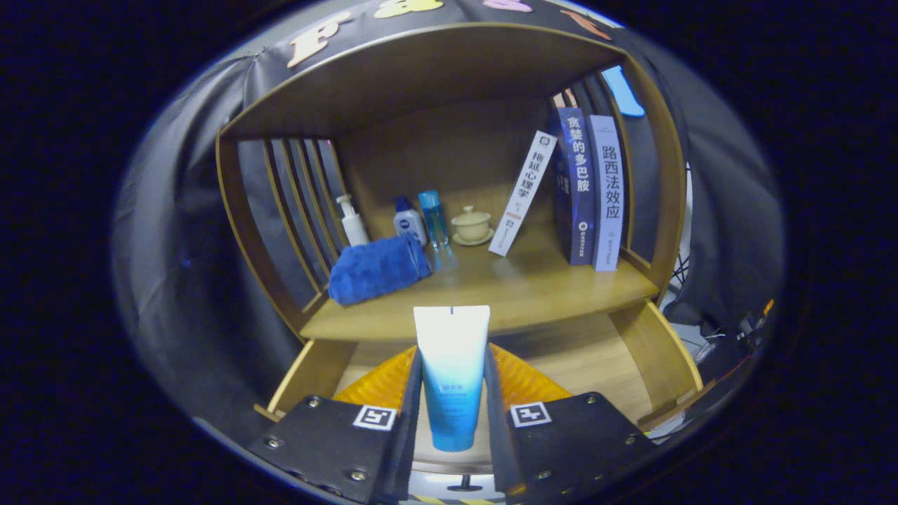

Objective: Pull open the drawer, take out the items inside it, and place them on the countertop above the cabinet.

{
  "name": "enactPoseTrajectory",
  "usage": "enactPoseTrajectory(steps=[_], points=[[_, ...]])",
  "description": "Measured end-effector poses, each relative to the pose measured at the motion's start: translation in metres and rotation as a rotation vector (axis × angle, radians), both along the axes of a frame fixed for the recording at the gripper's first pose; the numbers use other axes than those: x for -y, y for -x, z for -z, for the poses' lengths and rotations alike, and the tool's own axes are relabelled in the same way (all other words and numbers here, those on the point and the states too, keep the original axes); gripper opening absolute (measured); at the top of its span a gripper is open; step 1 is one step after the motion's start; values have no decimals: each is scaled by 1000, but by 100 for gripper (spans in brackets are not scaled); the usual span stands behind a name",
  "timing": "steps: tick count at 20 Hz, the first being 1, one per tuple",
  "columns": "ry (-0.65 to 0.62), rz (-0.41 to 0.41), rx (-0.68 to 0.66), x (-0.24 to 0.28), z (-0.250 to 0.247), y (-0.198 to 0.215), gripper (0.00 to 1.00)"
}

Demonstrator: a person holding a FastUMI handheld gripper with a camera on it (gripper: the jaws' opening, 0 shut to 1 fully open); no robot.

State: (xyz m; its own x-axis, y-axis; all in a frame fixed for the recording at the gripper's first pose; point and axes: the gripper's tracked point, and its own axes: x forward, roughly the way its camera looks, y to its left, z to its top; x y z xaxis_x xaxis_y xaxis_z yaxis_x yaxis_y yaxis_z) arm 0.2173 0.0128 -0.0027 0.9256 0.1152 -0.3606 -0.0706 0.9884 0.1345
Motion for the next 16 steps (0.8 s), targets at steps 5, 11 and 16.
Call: enactPoseTrajectory(steps=[5, 11, 16], points=[[18, 17, 95, -2, -33, -26, 45], [23, 102, 142, 1, -46, -84, 45], [36, 141, 159, -1, -29, -142, 45]])
